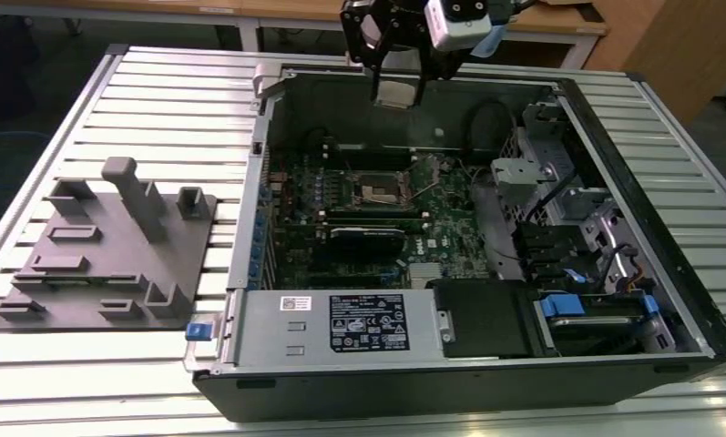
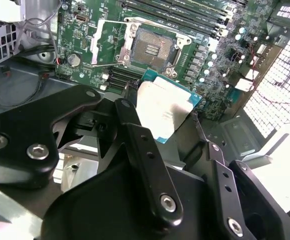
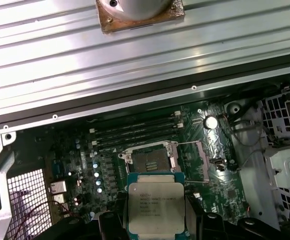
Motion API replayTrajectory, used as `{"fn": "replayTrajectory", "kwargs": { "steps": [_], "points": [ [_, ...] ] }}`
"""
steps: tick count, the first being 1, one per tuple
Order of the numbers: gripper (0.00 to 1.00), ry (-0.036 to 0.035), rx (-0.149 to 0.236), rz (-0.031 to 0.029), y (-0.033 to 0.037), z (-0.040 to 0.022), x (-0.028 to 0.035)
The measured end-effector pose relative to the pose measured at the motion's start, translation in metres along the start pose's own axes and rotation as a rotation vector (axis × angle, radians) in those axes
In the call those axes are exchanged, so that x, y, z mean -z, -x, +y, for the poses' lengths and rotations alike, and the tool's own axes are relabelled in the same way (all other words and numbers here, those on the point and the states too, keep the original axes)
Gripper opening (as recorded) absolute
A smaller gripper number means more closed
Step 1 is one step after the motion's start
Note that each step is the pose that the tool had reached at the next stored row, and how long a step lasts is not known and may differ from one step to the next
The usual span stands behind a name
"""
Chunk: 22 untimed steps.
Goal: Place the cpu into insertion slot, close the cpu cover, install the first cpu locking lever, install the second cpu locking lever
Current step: 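Place the cpu into insertion slot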
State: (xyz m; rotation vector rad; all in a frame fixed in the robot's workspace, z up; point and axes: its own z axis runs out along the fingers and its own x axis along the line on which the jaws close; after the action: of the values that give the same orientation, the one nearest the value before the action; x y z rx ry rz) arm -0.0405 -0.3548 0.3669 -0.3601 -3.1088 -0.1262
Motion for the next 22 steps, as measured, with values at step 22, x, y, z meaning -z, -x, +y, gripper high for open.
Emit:
{"fn": "replayTrajectory", "kwargs": {
  "steps": [22],
  "points": [
    [0.54,0.0036,-0.204,-0.0162,-0.0002,-0.0001,-0.0009]
  ]
}}
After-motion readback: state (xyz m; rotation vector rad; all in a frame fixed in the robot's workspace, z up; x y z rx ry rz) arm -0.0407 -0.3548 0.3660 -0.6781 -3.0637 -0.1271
